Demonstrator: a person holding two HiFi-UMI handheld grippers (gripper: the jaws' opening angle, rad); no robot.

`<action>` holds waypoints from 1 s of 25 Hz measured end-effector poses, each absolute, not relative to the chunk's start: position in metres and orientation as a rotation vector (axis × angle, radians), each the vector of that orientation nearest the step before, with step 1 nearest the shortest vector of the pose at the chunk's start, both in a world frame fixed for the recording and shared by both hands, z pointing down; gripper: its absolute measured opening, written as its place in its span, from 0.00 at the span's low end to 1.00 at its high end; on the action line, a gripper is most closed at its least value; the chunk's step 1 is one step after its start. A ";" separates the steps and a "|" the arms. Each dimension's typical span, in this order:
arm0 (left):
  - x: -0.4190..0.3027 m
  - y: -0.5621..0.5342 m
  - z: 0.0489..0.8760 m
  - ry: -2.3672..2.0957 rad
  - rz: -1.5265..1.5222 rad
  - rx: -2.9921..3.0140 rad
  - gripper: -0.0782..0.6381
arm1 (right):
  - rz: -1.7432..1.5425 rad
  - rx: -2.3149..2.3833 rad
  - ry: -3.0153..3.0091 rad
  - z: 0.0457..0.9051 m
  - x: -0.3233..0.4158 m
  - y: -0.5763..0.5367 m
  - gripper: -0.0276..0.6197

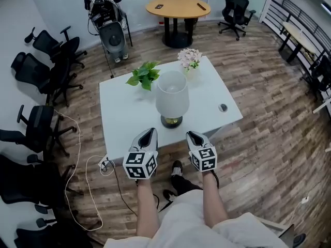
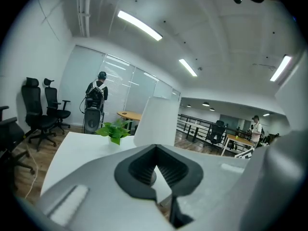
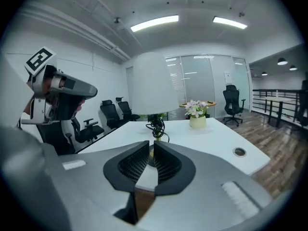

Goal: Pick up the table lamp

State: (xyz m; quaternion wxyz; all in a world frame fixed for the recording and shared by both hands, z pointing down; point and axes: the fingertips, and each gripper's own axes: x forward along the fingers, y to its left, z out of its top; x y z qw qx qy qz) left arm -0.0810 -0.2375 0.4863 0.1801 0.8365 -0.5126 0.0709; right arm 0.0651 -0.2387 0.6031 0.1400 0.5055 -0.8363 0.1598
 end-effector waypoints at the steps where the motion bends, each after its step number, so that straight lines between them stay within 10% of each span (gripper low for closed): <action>1: -0.080 -0.230 0.488 -1.452 0.206 2.362 0.11 | 0.479 1.469 -2.414 0.606 0.067 -0.231 0.13; 25: -0.022 -0.285 0.450 -1.353 0.189 2.498 0.11 | 0.498 1.409 -2.419 0.685 0.008 -0.356 0.35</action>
